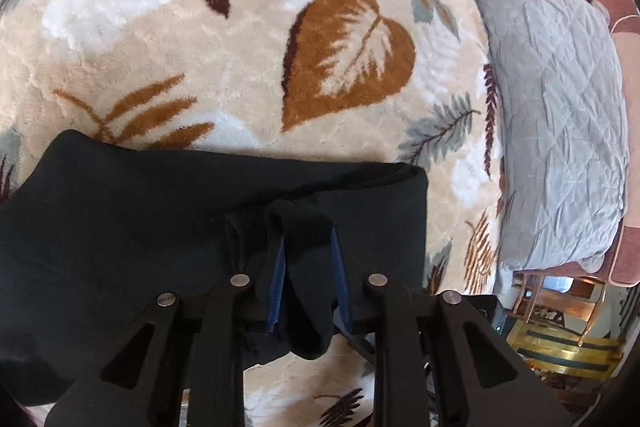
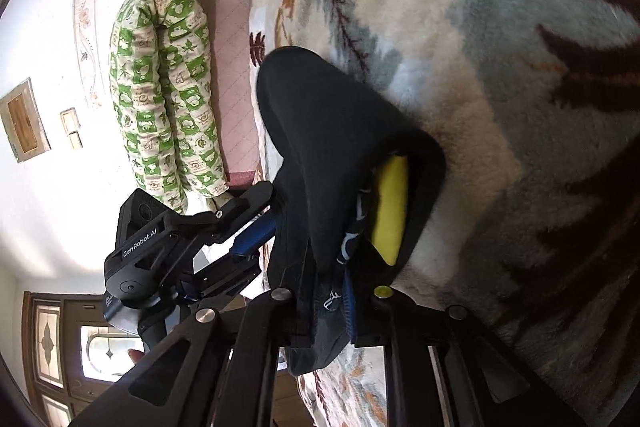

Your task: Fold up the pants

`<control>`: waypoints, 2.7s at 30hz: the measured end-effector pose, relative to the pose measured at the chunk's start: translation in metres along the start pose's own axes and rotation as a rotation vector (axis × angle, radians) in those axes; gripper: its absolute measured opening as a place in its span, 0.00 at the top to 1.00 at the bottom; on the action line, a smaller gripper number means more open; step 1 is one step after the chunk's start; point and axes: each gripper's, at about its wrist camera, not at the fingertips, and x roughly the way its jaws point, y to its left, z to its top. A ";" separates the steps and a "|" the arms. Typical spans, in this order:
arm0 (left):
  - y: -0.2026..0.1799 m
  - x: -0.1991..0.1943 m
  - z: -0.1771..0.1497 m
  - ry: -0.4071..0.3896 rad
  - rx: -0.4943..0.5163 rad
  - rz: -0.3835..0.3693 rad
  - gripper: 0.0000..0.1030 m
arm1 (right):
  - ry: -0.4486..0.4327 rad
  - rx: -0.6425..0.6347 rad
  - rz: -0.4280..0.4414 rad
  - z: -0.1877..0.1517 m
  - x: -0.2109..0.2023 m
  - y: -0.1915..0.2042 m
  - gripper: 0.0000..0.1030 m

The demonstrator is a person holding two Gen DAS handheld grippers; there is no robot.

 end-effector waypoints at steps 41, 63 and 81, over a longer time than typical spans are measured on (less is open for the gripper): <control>0.015 -0.057 -0.063 -0.194 -0.075 -0.077 0.80 | -0.024 -0.374 -0.093 0.034 -0.061 0.081 0.54; 0.038 -0.071 -0.114 -0.286 -0.132 0.025 0.80 | 0.040 -0.654 -0.347 0.040 -0.056 0.090 0.54; 0.241 -0.199 -0.186 -0.412 -0.389 0.098 0.61 | 0.481 -1.477 -0.420 -0.241 0.125 0.164 0.41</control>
